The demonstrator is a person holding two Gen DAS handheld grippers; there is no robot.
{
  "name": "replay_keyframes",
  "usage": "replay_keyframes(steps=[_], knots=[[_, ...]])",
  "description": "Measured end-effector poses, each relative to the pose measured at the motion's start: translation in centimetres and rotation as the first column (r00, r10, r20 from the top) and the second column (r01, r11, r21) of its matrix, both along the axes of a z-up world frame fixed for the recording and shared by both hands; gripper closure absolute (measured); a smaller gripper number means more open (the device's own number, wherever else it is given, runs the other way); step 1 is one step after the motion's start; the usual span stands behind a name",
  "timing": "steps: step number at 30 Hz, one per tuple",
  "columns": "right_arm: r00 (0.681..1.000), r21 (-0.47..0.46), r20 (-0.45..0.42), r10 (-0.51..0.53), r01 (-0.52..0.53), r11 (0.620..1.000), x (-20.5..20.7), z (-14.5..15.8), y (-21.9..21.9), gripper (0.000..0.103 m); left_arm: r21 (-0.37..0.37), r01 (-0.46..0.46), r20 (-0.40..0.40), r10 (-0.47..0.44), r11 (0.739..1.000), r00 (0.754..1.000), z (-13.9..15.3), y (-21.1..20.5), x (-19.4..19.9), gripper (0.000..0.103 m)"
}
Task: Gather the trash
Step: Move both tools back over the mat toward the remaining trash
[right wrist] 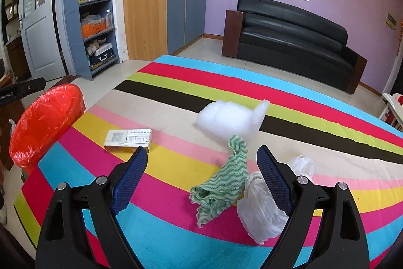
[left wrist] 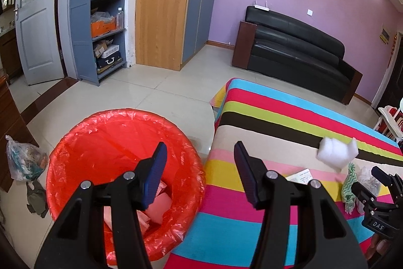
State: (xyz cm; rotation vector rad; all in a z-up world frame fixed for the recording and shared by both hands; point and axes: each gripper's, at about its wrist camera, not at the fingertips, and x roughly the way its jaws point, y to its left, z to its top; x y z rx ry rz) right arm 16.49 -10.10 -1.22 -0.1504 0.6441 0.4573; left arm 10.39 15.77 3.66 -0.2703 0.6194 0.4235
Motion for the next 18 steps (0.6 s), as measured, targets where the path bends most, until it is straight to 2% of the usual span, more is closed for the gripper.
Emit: replay_keyframes(steps=[4, 12, 18], knots=[[0.999, 0.015, -0.035, -0.012, 0.013, 1.000, 0.6, -0.5, -0.7, 0.020, 0.000, 0.005, 0.000, -0.005, 1.000, 1.000, 0.0, -0.2, 0.2, 0.049], [0.998, -0.002, 0.007, -0.059, 0.059, 0.998, 0.3, 0.2, -2.5, 0.020, 0.000, 0.020, 0.002, -0.020, 1.000, 1.000, 0.0, -0.5, 0.3, 0.049], [0.994, -0.015, 0.004, -0.107, 0.107, 0.994, 0.3, -0.1, -4.4, 0.020, 0.007, 0.040, -0.005, -0.040, 0.999, 0.999, -0.2, -1.2, 0.6, 0.049]])
